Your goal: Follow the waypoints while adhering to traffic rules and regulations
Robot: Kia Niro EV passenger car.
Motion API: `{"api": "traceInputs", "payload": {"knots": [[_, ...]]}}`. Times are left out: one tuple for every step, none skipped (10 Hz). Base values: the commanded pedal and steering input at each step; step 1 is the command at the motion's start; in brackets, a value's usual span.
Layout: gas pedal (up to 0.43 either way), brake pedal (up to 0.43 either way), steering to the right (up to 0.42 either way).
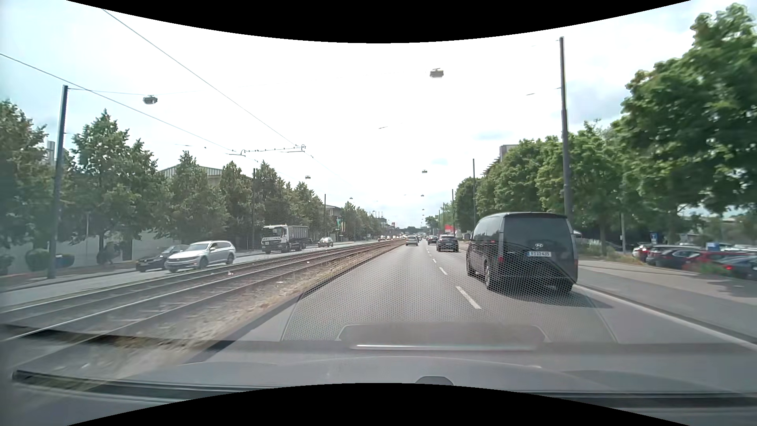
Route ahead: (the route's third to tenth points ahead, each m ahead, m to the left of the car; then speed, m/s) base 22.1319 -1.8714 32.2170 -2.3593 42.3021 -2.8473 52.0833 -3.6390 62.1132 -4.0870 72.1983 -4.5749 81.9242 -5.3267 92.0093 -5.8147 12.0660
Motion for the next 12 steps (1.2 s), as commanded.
{"api": "traceInputs", "payload": {"knots": [[0.047, 0.0, 0.004], [0.047, 0.0, 0.004], [0.047, 0.0, 0.004], [0.047, 0.0, 0.004], [0.047, 0.0, 0.004], [0.047, 0.0, 0.004], [0.047, 0.0, 0.004], [0.047, 0.0, 0.004], [0.047, 0.0, 0.004], [0.047, 0.0, 0.004], [0.047, 0.0, 0.004], [0.047, 0.0, 0.004]]}}
